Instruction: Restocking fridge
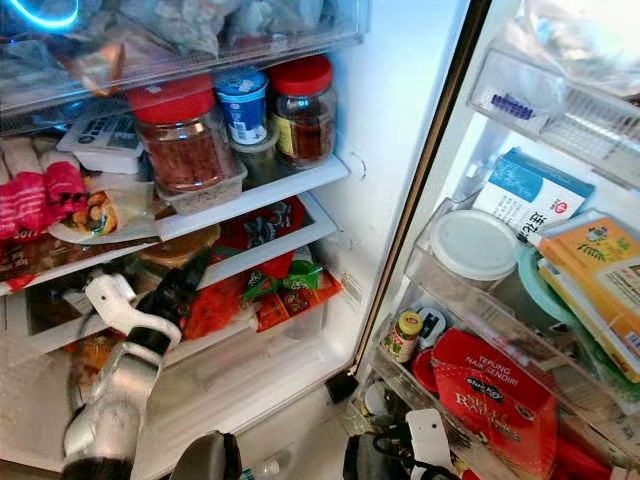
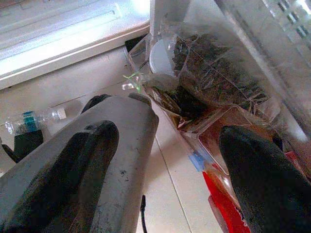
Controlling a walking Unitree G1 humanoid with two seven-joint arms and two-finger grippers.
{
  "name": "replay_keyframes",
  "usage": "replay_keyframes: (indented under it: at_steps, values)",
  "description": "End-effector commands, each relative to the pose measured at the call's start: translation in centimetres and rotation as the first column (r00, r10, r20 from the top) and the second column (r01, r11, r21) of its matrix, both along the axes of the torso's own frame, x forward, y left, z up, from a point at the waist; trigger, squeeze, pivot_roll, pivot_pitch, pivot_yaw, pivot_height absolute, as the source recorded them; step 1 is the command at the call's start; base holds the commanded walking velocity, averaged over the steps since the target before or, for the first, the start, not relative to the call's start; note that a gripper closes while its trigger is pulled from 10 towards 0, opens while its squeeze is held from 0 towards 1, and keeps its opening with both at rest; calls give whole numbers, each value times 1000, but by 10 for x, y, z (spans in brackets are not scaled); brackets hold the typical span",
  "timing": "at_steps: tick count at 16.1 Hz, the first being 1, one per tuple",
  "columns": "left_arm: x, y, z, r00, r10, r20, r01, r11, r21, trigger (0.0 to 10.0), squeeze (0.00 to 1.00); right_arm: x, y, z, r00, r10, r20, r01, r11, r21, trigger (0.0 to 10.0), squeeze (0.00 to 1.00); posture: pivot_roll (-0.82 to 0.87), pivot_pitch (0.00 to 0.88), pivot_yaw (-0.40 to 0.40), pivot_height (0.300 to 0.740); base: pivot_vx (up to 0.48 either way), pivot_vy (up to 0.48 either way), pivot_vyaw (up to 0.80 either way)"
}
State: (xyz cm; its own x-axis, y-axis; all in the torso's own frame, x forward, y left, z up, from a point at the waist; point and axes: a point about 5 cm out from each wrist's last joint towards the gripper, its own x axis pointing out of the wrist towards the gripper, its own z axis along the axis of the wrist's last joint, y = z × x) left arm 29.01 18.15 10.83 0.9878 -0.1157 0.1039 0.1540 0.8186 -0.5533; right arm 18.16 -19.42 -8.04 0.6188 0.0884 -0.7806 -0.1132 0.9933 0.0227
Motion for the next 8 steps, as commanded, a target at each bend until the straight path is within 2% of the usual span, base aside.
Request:
replay_keyframes:
  at_steps: [1,2,4,5,7,8]
  values:
    - [-4,-1,-1,1000,17,-7,-15,980,196,10000,0,-21,1,-10,996,-5,-87,5,1000,5,10000,0,-120,121,-40,632,0,0,0]
    - [-7,-1,-8,999,41,-29,-30,951,307,10000,0,-21,1,-10,996,-4,-87,5,1000,5,10000,0,-114,121,-39,632,0,0,0]
    - [-16,0,-26,994,74,-75,-38,918,394,10000,0,-21,2,-10,996,-2,-86,3,1000,8,10000,0,-118,121,-38,632,0,0,0]
    - [-19,0,-33,991,90,-98,-43,914,403,10000,0,-20,2,-10,996,-2,-85,3,1000,10,10000,0,-118,119,-37,632,0,0,0]
    - [-23,-8,-32,995,74,-67,-34,882,470,10000,0,-21,2,-11,996,-6,-85,7,1000,9,10000,0,-120,119,-36,632,0,0,0]
    - [-23,-11,-31,995,80,-56,-44,880,473,10000,0,-21,2,-11,996,-8,-84,9,1000,8,10000,0,-115,117,-36,632,0,0,0]
